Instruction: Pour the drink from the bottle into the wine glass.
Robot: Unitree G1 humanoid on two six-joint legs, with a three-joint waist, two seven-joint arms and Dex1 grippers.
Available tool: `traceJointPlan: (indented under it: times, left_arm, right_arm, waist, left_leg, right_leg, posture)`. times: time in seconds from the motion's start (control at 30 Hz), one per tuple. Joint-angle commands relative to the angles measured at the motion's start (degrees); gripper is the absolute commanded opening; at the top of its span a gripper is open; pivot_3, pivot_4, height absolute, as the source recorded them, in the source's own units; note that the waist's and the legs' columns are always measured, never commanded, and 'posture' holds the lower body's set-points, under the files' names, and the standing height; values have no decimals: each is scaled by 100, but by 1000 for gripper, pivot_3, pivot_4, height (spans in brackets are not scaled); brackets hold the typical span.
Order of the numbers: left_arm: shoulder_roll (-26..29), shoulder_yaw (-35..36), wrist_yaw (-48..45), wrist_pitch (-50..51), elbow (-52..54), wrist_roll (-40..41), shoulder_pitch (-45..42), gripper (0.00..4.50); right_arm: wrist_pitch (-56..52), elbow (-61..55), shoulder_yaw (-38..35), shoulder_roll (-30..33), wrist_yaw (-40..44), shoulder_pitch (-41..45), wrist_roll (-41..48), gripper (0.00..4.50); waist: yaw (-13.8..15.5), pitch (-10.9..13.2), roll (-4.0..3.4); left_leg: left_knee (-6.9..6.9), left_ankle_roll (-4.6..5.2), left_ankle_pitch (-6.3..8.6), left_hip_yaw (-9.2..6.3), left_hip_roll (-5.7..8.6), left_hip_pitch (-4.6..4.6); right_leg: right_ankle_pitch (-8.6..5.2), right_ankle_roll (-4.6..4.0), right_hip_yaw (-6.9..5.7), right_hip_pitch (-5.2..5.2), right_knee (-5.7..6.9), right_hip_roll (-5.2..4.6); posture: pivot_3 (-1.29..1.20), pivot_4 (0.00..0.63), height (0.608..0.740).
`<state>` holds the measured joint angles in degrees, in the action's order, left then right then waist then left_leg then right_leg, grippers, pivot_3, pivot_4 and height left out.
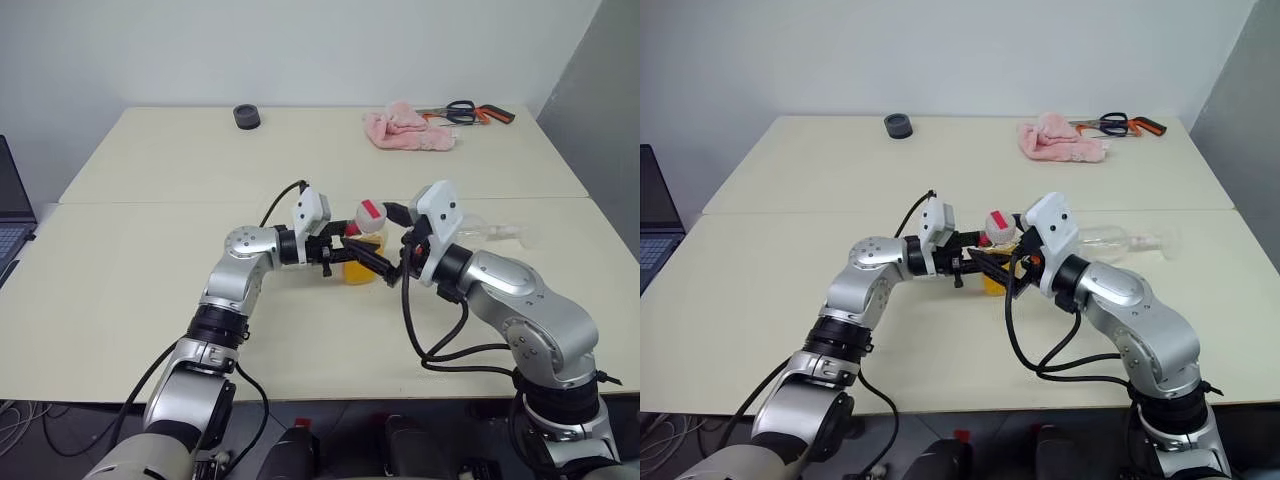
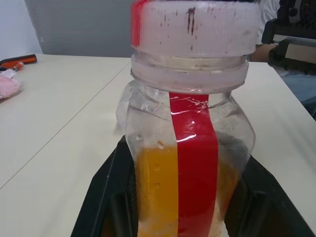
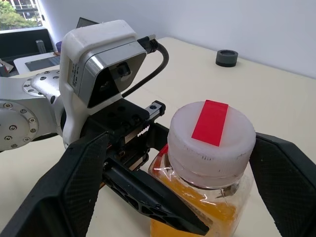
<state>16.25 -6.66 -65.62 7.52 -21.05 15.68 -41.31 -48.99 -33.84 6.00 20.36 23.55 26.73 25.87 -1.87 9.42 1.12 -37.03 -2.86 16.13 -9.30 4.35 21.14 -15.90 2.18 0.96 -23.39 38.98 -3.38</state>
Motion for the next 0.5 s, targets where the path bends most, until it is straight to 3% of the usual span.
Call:
traceJointPlan:
  times: [0.03,0.5]
  left_arm:
    - [-23,94,113,50,275,124,-119,1680]
    - [-35,106,172,52,442,226,-52,1674]
  right_arm:
    - [238,-231,-26,-39,147,119,140,4500]
    - [420,156,-138,-54,-36,141,-104,4500]
  waist:
    - [0,0,0]
    - [1,0,0]
  left_leg:
    - [0,0,0,0,0,0]
    - [0,0,0,0,1,0]
  right_leg:
    - [0,0,0,0,0,0]
    - [0,0,0,0,0,0]
  posture:
    - [0,150,740]
    - [0,150,740]
